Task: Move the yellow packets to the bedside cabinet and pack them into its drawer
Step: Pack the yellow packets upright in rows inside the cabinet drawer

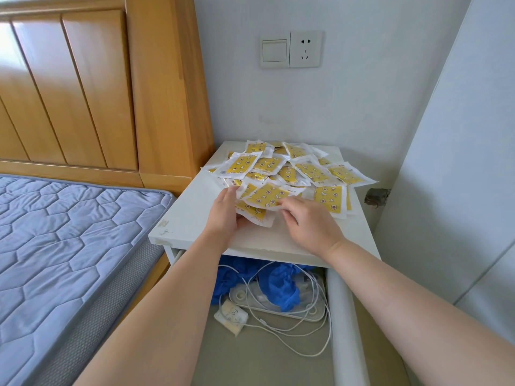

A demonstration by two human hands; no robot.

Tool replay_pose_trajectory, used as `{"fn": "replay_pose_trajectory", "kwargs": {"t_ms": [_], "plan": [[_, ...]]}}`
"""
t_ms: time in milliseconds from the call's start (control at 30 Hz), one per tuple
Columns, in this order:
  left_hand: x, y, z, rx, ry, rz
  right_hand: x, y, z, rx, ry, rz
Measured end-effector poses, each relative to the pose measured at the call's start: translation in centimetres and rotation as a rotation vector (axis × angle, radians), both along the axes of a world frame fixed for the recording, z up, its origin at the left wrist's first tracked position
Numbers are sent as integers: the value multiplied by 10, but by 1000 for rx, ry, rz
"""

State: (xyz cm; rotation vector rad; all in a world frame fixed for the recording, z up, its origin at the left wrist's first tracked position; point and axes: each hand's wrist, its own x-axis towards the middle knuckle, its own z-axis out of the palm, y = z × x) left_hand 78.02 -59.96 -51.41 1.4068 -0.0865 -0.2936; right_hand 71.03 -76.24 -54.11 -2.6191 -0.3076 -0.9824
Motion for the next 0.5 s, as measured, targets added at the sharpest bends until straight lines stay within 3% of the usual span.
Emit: {"fn": "replay_pose_trajectory", "kwargs": {"t_ms": [67, 233, 400, 500], "plan": [[0, 0, 1, -40, 8, -30, -1, 0, 1, 12, 25, 37], [-3, 2, -4, 188, -129, 1, -7, 2, 5, 27, -4, 61], [-11, -1, 0, 281, -171, 93, -4, -15, 11, 495, -87, -428], [-16, -4, 3, 315, -189, 116, 0, -38, 12, 435, -63, -617]]}}
